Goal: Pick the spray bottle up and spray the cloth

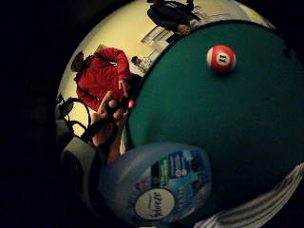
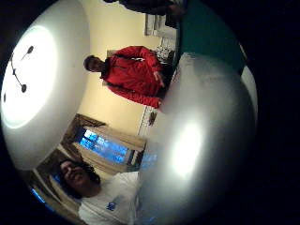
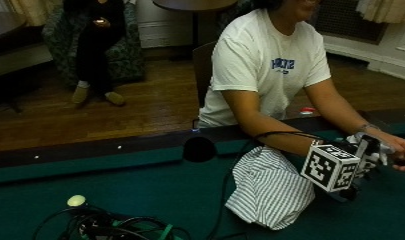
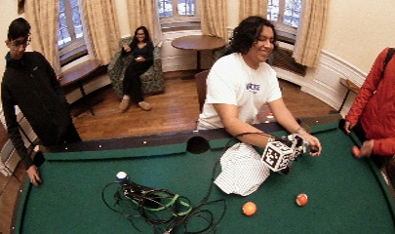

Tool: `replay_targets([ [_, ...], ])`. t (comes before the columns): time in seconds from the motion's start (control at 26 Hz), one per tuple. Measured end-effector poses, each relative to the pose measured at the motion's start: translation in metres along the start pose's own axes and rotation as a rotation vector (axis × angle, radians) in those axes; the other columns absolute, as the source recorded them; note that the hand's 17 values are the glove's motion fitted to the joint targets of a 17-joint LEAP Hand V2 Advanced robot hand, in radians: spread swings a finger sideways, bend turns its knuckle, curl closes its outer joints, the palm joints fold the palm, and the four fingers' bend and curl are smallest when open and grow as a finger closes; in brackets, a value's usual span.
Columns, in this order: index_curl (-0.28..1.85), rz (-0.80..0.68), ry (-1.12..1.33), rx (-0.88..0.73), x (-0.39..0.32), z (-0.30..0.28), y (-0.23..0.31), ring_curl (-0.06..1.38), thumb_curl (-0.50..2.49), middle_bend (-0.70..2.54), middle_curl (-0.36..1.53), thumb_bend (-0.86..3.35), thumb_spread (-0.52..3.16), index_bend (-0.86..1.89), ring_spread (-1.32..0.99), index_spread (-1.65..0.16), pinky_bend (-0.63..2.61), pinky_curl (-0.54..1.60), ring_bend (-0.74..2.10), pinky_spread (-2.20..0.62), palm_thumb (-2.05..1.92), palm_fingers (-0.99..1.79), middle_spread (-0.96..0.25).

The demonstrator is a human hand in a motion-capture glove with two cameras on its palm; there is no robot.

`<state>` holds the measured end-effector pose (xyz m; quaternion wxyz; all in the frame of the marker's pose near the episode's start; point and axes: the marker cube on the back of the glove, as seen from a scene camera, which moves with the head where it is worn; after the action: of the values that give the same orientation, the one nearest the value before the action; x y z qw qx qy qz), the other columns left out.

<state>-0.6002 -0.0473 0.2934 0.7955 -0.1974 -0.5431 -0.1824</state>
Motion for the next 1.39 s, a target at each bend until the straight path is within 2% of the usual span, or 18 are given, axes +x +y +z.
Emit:
replay_targets([
  [0.31, 0.65, -0.039, -0.081, 0.038, 0.01, 0.022, -0.033, 0.5, 0.85, 0.71, 0.57, -0.03, 0.39, 0.35, -0.22, -0.28, 0.52, 0.43, 0.81, -0.31, 0.94, 1.39, -0.21],
  [0.85, 0.65, -0.056, -0.084, 0.076, 0.019, 0.055, -0.101, 0.5, 0.86, 0.71, 0.57, -0.03, 0.35, 0.37, -0.22, -0.28, 0.52, 0.44, 0.81, -0.31, 0.94, 1.4, -0.21],
  [1.39, 0.65, -0.022, -0.115, -0.035, 0.037, 0.064, -0.106, 0.49, 0.85, 0.72, 0.57, -0.05, 0.35, 0.37, -0.21, -0.29, 0.48, 0.43, 0.8, -0.31, 0.91, 1.38, -0.2],
])
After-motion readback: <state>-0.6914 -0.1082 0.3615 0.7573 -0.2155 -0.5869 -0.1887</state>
